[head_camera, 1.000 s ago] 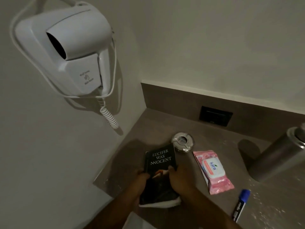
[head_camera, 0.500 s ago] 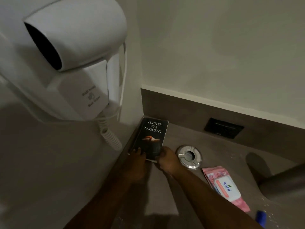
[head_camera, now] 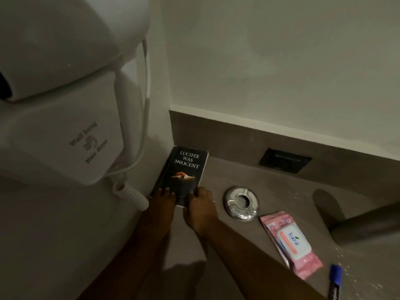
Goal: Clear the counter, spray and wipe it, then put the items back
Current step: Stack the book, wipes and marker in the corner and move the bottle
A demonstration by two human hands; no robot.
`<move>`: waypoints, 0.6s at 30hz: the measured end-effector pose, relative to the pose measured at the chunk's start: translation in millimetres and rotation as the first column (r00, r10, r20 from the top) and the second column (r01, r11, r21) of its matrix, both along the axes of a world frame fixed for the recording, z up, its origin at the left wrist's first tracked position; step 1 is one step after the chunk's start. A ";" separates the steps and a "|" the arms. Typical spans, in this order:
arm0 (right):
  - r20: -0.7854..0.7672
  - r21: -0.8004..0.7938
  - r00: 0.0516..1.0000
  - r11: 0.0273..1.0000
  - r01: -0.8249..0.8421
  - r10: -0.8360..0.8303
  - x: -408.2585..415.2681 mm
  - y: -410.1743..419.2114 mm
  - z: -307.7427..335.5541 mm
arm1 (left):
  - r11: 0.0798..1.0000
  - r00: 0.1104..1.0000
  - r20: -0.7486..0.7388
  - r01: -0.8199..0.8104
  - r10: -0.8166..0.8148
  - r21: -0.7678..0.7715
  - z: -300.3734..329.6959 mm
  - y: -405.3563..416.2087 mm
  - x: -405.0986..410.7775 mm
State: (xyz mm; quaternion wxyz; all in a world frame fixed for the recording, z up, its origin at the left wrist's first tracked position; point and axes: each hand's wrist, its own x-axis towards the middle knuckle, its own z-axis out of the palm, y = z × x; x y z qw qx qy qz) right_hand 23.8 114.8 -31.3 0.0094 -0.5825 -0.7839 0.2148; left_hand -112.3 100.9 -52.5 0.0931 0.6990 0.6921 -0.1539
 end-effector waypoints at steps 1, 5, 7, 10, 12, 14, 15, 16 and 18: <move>-0.015 -0.019 1.000 1.000 -0.008 0.008 4.8 2.1 6.3 | 0.999 0.999 0.015 -0.035 0.036 -0.018 1.9 -2.0 0.9; -0.154 0.072 0.983 0.991 0.113 -0.101 51.5 10.5 33.7 | 0.966 0.939 0.320 -0.189 0.126 0.175 15.7 -15.8 29.9; -0.171 0.110 0.942 0.944 0.310 -0.289 89.1 14.7 39.5 | 0.941 0.869 0.456 -0.296 0.194 0.163 22.4 -17.8 56.4; -0.075 0.005 0.873 0.876 0.483 -0.481 135.7 20.2 34.1 | 0.936 0.750 0.624 -0.342 0.221 0.079 24.1 -7.0 97.6; -0.022 -0.093 0.866 0.863 0.496 -0.500 148.7 22.3 25.9 | 0.937 0.719 0.662 -0.342 0.212 0.072 25.3 0.9 121.3; -0.034 -0.173 0.851 0.842 0.511 -0.524 150.9 22.6 17.2 | 0.940 0.685 0.689 -0.340 0.237 0.015 26.1 8.2 138.9; -0.055 -0.205 0.840 0.829 0.520 -0.540 150.1 22.8 13.1 | 0.934 0.665 0.696 -0.356 0.269 -0.021 24.9 12.6 145.7; -0.082 -0.222 0.829 0.821 0.526 -0.553 148.3 23.2 9.9 | 0.917 0.623 0.715 -0.395 0.317 -0.061 25.5 16.6 149.7; -0.164 -0.239 0.790 0.801 0.549 -0.590 142.6 26.4 5.6 | 0.882 0.527 0.763 -0.457 0.374 -0.117 24.9 25.7 152.5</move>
